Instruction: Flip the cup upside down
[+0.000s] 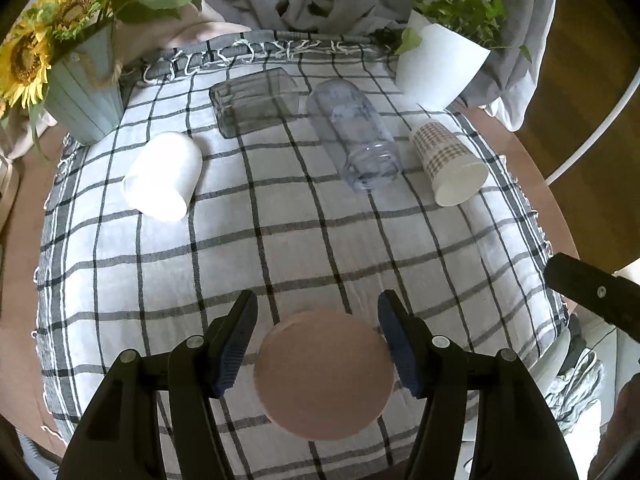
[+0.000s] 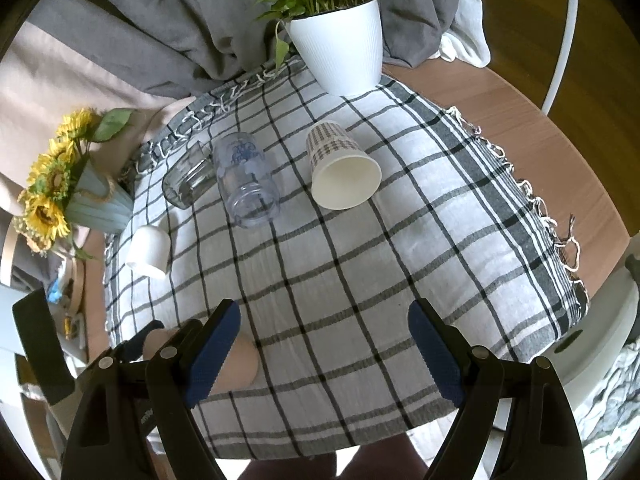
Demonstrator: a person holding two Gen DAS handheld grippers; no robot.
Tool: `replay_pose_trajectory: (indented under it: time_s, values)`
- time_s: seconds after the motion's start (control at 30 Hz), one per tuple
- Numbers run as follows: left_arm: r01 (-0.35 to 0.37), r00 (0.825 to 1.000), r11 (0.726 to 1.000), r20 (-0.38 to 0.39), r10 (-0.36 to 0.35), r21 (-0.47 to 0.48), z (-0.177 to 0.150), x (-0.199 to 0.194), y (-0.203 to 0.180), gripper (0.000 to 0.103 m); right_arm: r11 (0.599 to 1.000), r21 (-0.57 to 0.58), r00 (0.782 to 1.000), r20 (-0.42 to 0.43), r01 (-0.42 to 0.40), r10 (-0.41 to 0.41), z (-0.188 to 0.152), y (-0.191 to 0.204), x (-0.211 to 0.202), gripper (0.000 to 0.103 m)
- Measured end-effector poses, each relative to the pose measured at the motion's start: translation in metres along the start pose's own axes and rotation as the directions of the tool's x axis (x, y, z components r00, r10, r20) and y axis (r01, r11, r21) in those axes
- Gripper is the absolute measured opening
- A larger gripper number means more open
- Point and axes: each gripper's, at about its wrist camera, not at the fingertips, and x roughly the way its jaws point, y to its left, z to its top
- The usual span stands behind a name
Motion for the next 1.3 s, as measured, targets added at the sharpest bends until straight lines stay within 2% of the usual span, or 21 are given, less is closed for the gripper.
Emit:
replay_pose_trajectory:
  time_s: [0.1,0.17,0.23,0.3,0.5,0.63,0.73,0.87,0.97,1.07,1.2,1.3]
  values:
    - [-0.017,1.000,1.000,0.003,0.017,0.006,0.001,-0.001,-0.001,0.073,1.000,-0.006,1.000,0.002,0.000,0.000,0.001,0.000,0.000,0.086]
    - [-0.023,1.000,1.000,0.020,0.022,0.003,0.002,-0.007,-0.001,0.073,1.000,-0.013,1.000,0.013,0.004,-0.004,0.000,0.001,-0.003,0.086]
    - [-0.021,0.999,1.000,0.035,0.021,-0.002,0.003,-0.015,-0.001,0.079,1.000,-0.017,1.000,0.024,0.006,-0.005,-0.001,0.001,-0.008,0.086]
    - [-0.023,0.997,1.000,0.075,0.023,-0.009,0.002,-0.032,0.000,0.089,1.000,-0.019,0.999,0.043,0.008,-0.007,-0.001,0.001,-0.017,0.086]
    - [-0.089,0.980,0.995,0.172,0.096,-0.046,-0.006,-0.074,0.010,0.103,0.997,-0.074,0.990,0.140,-0.006,0.016,-0.008,0.013,-0.054,0.093]
    - [-0.180,0.961,0.980,0.199,0.194,-0.087,-0.020,-0.092,0.023,0.103,0.989,-0.148,0.981,0.190,-0.009,0.038,-0.015,0.032,-0.071,0.096]
    - [-0.238,0.947,0.964,0.191,0.258,-0.120,-0.031,-0.102,0.035,0.103,0.979,-0.205,0.978,0.202,-0.003,0.045,-0.023,0.046,-0.077,0.098]
    - [-0.270,0.934,0.950,0.197,0.298,-0.157,-0.044,-0.119,0.042,0.103,0.965,-0.260,0.982,0.176,-0.024,0.072,-0.031,0.060,-0.077,0.098]
    - [-0.302,0.916,0.936,0.218,0.337,-0.180,-0.051,-0.135,0.044,0.103,0.951,-0.306,0.982,0.162,-0.042,0.096,-0.037,0.070,-0.078,0.098]
    - [-0.303,0.908,0.933,0.237,0.344,-0.192,-0.055,-0.147,0.043,0.103,0.943,-0.330,0.975,0.194,-0.040,0.109,-0.042,0.074,-0.087,0.098]
    - [-0.347,0.871,0.913,0.287,0.398,-0.215,-0.059,-0.164,0.043,0.103,0.937,-0.347,0.961,0.245,-0.038,0.129,-0.048,0.079,-0.101,0.102]
    - [-0.345,0.861,0.911,0.310,0.404,-0.228,-0.061,-0.171,0.045,0.103,0.929,-0.369,0.955,0.261,-0.036,0.140,-0.052,0.085,-0.107,0.102]
